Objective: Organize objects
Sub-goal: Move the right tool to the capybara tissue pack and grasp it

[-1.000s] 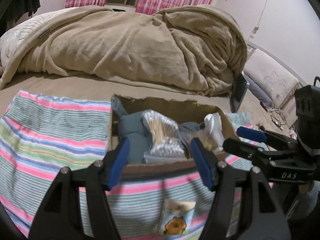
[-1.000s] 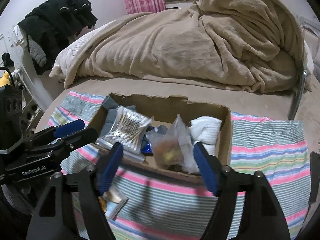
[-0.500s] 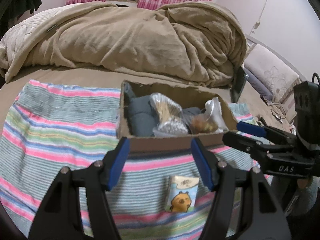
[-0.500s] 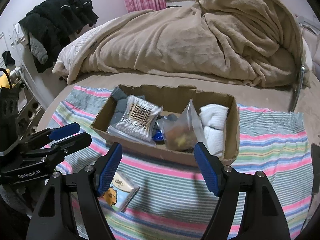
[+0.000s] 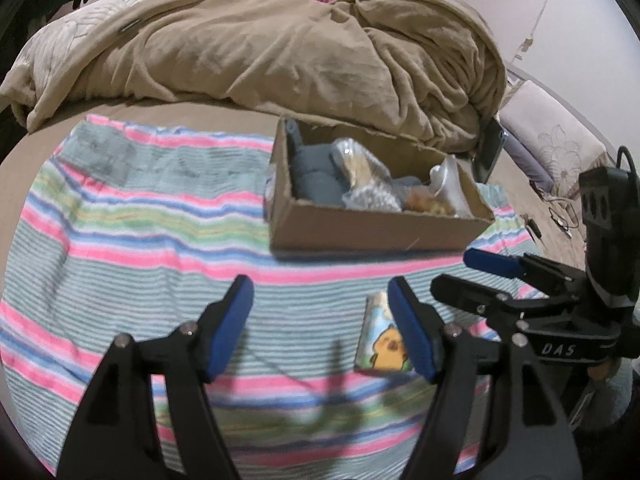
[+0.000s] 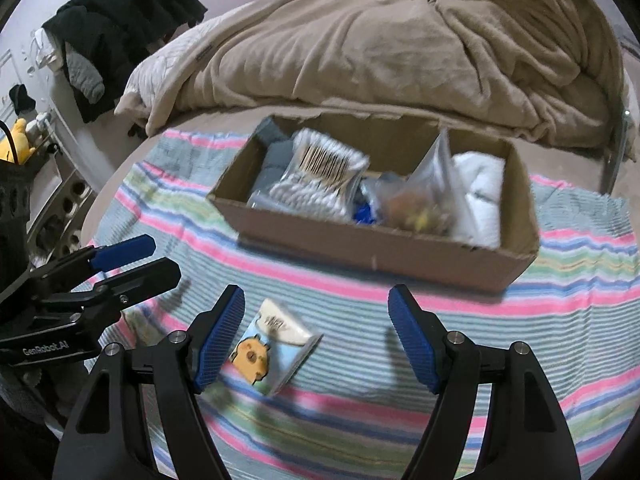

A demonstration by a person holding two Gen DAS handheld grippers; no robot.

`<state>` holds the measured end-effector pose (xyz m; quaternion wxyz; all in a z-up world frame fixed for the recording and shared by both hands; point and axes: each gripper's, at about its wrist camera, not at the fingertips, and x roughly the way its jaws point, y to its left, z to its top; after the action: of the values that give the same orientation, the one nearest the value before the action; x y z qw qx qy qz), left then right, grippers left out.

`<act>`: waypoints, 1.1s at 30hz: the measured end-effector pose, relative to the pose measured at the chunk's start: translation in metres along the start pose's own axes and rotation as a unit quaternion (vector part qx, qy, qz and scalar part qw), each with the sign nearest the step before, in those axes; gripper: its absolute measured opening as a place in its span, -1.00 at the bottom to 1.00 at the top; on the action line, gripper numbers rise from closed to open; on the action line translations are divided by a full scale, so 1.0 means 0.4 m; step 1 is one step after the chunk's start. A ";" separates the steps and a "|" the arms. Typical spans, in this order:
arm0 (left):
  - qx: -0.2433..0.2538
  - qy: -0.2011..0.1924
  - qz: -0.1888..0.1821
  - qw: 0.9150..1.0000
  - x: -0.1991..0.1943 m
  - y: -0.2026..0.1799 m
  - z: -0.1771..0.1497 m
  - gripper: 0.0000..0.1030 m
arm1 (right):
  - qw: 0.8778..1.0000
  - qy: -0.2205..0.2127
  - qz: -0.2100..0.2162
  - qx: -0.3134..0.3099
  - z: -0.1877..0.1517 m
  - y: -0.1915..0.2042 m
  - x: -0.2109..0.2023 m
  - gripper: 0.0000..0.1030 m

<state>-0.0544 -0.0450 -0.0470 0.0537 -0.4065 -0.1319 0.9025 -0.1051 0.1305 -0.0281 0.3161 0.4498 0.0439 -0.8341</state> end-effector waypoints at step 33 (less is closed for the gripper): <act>-0.041 0.034 0.023 0.998 0.007 0.113 -0.120 0.42 | 0.998 0.068 -0.001 -0.008 -0.082 0.083 0.117 0.13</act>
<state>-0.0199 -0.0786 -0.0923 0.0203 -0.4419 -0.1576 0.8829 -0.0813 0.0928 -0.0770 0.3155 0.5032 0.0722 -0.8013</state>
